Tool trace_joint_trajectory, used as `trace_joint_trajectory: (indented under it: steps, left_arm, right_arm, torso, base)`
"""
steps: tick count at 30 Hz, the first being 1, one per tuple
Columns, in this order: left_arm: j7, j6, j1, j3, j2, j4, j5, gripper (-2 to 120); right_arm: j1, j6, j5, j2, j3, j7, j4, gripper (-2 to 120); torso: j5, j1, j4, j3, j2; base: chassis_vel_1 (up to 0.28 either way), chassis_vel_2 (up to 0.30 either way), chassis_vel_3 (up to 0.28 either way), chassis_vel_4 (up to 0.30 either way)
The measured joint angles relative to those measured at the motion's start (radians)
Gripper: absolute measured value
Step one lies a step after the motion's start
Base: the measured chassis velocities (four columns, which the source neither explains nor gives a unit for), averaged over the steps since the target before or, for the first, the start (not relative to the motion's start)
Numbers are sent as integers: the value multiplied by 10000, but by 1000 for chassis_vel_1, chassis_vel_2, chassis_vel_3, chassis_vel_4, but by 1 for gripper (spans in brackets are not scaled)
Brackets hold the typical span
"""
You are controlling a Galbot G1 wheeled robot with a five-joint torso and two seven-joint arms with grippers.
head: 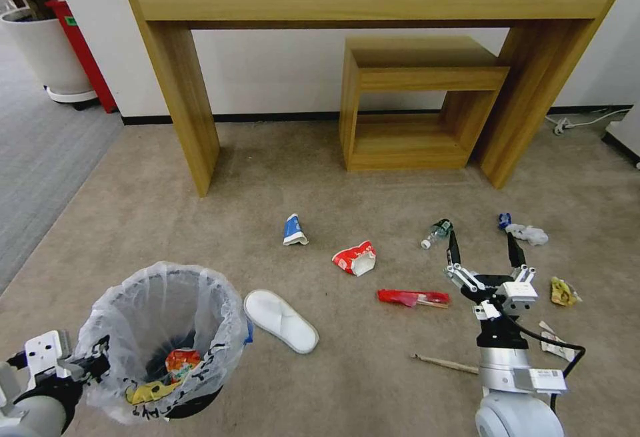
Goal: Pick up the trash bin and place the garbage on the floor into it.
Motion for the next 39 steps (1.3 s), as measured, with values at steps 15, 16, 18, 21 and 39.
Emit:
trace_joint_trajectory:
  steps: [15, 16, 18, 21, 39]
  left_arm:
    - [-87, -17, -13, -19, 49, 0, -91, 1]
    - [-87, -17, -13, -17, 50, 0, -85, 1]
    - [-87, -17, -13, -15, 50, 0, -84, 1]
    - [-87, -17, -11, -13, 51, 0, -82, 1]
    - [-239, -42, -46, -343, 262, 0, -121, 1]
  right_arm:
    - [434, -344, 26, -127, -118, -274, -201, 100]
    - [430, -307, 33, -114, -148, -299, -216, 100]
    - [430, -269, 36, -101, -170, -313, -232, 100]
    - [407, -234, 21, -68, -210, -347, -253, 100]
    - [1526, -2336, 2042, -2029, -993, -766, -401, 100]
  torso:
    - [-1, -2, 3, -6, 1]
    - [-2, -1, 2, -5, 1]
    - [-2, -2, 3, -6, 1]
    - [-2, -2, 3, -6, 1]
    - [-2, -2, 2, -5, 3]
  base:
    - [3, -4, -2, 2]
    - [0, 0, 0, 0]
    - [0, 0, 0, 0]
    - [0, 0, 0, 0]
    - [-49, 45, 47, -44]
